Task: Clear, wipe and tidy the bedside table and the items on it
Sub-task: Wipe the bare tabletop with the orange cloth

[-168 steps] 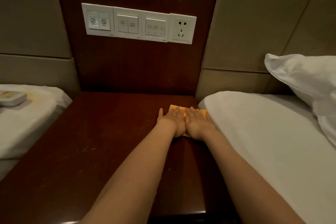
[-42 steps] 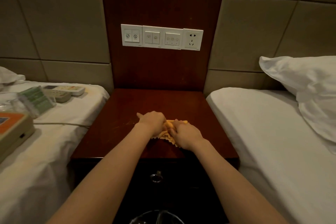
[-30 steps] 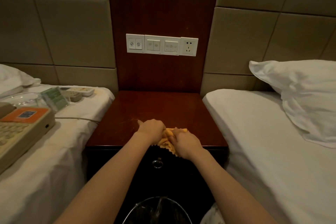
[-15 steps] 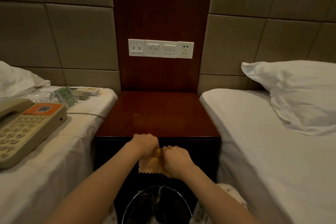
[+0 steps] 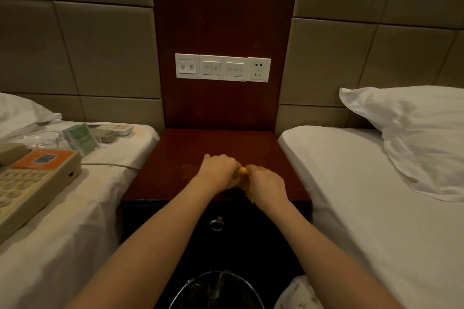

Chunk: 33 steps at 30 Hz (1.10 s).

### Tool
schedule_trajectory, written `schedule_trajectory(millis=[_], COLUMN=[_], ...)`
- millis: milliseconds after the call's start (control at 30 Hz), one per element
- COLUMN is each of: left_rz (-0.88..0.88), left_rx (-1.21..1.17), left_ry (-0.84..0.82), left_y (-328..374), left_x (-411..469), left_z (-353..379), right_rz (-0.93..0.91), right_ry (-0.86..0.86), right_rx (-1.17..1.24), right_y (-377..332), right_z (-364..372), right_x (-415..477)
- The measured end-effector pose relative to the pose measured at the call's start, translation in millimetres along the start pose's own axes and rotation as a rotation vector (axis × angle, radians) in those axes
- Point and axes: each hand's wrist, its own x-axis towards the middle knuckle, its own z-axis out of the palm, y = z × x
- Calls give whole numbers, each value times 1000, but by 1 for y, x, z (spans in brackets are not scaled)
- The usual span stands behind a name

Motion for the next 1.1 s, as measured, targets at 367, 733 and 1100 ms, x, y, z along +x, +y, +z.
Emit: schedule_trajectory(millis=[367,733,1100], left_rz=[-67,-16,-86], left_rx=[-167,-141,37], left_ry=[-117,-226,-37], left_y=[-2,-35,-69], left_x=[28,-13,24], left_z=[28,2,20], right_rz=[11,-127,48], right_ry=[-150,-144,15], right_rx=[71,69,67], right_y=[17,-30,-47], right_z=[16,13,52], right_x=[18,6,71])
